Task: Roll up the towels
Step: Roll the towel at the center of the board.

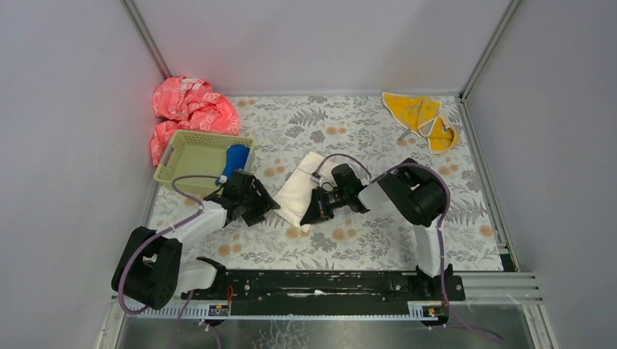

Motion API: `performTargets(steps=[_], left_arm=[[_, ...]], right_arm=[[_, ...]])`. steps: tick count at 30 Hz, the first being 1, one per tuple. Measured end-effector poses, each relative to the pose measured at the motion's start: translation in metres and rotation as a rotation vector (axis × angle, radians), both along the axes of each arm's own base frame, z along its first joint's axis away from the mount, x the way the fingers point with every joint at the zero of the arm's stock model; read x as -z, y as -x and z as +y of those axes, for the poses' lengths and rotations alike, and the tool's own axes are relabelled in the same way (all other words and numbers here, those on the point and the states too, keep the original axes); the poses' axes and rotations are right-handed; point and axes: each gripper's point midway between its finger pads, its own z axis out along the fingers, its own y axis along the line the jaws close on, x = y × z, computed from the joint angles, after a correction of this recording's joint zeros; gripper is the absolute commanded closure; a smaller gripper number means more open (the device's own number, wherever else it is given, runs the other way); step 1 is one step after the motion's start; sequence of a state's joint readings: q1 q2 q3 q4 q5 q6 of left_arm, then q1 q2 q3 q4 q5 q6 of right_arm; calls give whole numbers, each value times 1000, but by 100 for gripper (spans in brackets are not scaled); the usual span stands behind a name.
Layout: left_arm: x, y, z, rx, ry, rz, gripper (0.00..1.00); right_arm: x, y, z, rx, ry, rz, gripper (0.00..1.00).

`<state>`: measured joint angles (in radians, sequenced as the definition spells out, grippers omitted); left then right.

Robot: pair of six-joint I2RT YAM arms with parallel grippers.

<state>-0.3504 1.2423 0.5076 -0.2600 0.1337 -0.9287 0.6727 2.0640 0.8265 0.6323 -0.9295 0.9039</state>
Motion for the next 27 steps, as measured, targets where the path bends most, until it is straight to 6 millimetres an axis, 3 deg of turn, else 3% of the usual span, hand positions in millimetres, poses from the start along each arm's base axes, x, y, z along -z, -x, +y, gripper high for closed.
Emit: performTargets(steps=[9, 19, 27], left_arm=[[-7, -8, -8, 6, 42, -39, 35], [-8, -14, -12, 4, 66, -64, 42], [2, -19, -12, -4, 57, -50, 49]], right_arm=[[1, -1, 0, -31, 33, 4, 94], [1, -1, 0, -34, 43, 12, 94], [0, -4, -2, -48, 78, -15, 82]])
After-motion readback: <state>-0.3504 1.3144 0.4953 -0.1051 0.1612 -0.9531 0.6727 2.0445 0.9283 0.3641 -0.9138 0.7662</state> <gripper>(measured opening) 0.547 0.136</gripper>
